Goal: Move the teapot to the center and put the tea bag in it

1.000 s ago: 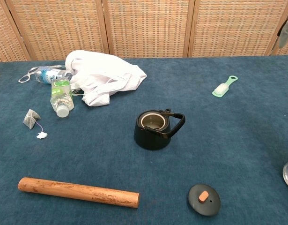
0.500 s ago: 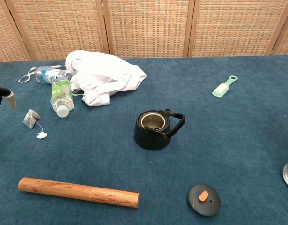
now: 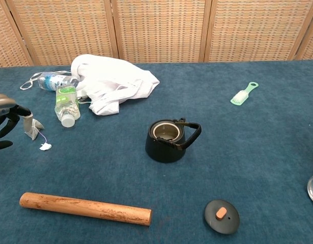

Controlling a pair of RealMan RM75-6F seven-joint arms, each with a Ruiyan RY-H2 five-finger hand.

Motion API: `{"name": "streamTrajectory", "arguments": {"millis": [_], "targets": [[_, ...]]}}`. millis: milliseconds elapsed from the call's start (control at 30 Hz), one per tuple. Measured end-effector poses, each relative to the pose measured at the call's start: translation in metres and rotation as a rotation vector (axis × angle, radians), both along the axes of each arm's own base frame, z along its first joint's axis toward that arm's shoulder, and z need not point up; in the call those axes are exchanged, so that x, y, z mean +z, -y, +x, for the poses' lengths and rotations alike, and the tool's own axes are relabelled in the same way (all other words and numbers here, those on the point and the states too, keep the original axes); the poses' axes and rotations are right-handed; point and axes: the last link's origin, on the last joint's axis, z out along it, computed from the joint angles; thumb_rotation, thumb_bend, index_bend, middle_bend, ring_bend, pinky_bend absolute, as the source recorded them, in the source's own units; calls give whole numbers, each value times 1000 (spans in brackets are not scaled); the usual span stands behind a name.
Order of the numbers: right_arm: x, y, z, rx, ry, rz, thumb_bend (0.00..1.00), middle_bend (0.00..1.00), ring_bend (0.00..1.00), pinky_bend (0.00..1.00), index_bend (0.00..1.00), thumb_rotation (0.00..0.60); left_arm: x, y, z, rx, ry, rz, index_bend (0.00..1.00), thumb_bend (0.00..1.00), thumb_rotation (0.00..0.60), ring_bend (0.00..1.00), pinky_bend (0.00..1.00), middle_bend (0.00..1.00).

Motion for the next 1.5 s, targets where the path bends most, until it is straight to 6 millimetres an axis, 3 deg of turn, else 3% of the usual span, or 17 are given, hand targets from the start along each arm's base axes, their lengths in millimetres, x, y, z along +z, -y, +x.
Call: {"name": "streamTrajectory", "arguments": {"millis": [567, 1500], "targets": [[2, -3, -14, -38, 10, -3, 198, 281, 246, 313, 409, 600, -32, -16, -2, 42, 31, -11, 474, 358, 600, 650, 651, 669], [9, -11, -28, -85, 19, -20, 198, 279, 243, 312, 409, 600, -53, -27, -4, 84, 43, -9, 499, 359, 600, 653, 651, 673]]}}
